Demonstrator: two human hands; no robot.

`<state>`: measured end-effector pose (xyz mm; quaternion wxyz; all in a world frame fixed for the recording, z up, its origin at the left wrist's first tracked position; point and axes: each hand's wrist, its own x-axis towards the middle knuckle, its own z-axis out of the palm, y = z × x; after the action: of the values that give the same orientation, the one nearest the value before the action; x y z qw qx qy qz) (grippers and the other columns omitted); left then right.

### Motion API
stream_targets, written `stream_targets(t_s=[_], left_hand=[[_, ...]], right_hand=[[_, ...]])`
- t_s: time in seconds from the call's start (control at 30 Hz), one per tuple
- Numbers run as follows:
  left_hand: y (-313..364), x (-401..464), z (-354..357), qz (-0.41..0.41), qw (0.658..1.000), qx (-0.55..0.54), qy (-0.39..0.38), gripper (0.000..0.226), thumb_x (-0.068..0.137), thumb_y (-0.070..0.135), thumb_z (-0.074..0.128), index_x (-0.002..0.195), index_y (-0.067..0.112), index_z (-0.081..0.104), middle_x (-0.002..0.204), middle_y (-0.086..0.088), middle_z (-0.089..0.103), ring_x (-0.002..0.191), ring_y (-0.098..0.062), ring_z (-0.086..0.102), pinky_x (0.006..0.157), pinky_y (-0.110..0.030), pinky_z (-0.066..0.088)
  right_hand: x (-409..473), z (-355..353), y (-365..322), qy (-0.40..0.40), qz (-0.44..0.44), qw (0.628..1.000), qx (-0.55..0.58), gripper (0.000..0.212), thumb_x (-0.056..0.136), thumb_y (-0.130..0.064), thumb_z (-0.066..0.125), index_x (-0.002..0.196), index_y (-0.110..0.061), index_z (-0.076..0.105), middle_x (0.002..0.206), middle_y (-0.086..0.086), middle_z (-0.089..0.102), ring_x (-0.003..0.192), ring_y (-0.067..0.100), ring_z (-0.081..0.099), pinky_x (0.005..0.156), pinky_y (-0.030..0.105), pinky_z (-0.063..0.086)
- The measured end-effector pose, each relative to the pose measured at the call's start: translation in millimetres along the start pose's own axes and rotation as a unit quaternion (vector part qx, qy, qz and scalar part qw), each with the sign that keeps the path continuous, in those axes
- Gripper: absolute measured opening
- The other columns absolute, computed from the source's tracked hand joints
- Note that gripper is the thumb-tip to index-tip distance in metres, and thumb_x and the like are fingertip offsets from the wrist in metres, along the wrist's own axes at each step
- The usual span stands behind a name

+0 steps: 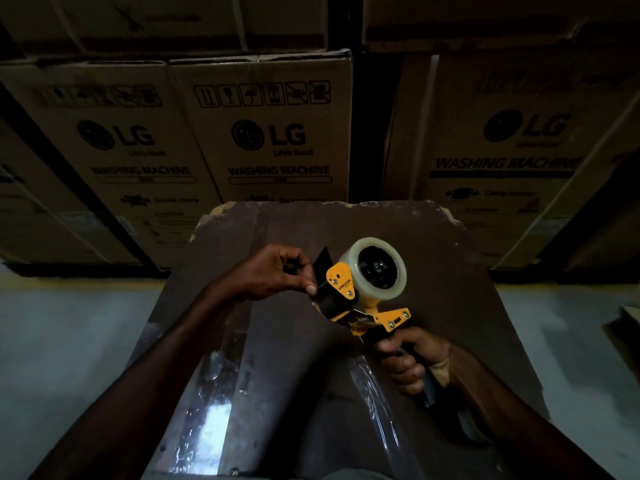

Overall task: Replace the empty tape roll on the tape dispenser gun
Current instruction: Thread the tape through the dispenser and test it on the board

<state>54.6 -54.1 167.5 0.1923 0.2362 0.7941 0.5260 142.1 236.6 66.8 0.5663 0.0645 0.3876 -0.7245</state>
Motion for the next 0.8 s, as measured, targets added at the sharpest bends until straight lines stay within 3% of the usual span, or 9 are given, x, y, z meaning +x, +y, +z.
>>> stream_targets(t_s=[0.13, 0.23, 0.37, 0.57, 0.8], left_hand=[[-1.0, 1.4, -2.4, -0.037, 0.999, -0.023, -0.010, 0.023, 0.072, -0.008, 0.076, 0.087, 0.004, 0.063, 0.070, -0.002, 0.072, 0.069, -0.009, 0.069, 0.067, -0.019, 0.053], [-2.1, 0.7, 3.4, -0.026, 0.999, -0.025, 0.013, 0.024, 0.070, -0.006, 0.078, 0.083, 0.004, 0.061, 0.074, -0.002, 0.070, 0.073, -0.011, 0.068, 0.069, -0.022, 0.055], [-4.4, 0.3, 11.2, -0.002, 0.998, 0.047, 0.042, 0.014, 0.071, 0.011, 0.080, 0.078, 0.010, 0.068, 0.077, 0.003, 0.068, 0.073, -0.005, 0.065, 0.067, -0.021, 0.053], [-11.4, -1.9, 21.9, -0.015, 0.996, 0.057, 0.062, 0.006, 0.082, 0.007, 0.072, 0.084, 0.002, 0.074, 0.075, 0.004, 0.074, 0.072, 0.001, 0.066, 0.069, -0.014, 0.050], [-23.6, 0.7, 30.9, -0.032, 0.992, 0.074, 0.098, 0.016, 0.093, 0.015, 0.061, 0.094, 0.019, 0.076, 0.091, 0.000, 0.077, 0.085, -0.011, 0.069, 0.079, -0.036, 0.055]], right_hand=[[-4.5, 5.5, -3.3, -0.006, 0.014, 0.998, -0.057, 0.032, 0.069, -0.033, 0.079, 0.055, -0.021, 0.053, 0.044, -0.009, 0.043, 0.035, 0.004, 0.038, 0.044, 0.021, 0.027], [-7.2, 6.1, -4.0, -0.008, 0.016, 0.998, -0.052, 0.033, 0.070, -0.032, 0.079, 0.056, -0.021, 0.051, 0.045, -0.008, 0.043, 0.035, 0.004, 0.038, 0.043, 0.020, 0.027], [-7.6, 10.1, -2.3, 0.011, 0.030, 0.997, -0.077, 0.033, 0.065, -0.037, 0.081, 0.052, -0.023, 0.054, 0.044, -0.010, 0.044, 0.035, 0.003, 0.039, 0.044, 0.020, 0.030], [-3.5, 14.0, 2.6, 0.041, 0.016, 0.998, -0.038, 0.038, 0.056, -0.032, 0.087, 0.052, -0.019, 0.051, 0.043, -0.007, 0.042, 0.033, 0.005, 0.038, 0.042, 0.019, 0.032], [4.0, 9.5, 3.4, 0.055, -0.011, 0.998, 0.012, 0.043, 0.056, -0.026, 0.088, 0.054, -0.016, 0.047, 0.043, -0.004, 0.040, 0.032, 0.007, 0.036, 0.040, 0.018, 0.031]])
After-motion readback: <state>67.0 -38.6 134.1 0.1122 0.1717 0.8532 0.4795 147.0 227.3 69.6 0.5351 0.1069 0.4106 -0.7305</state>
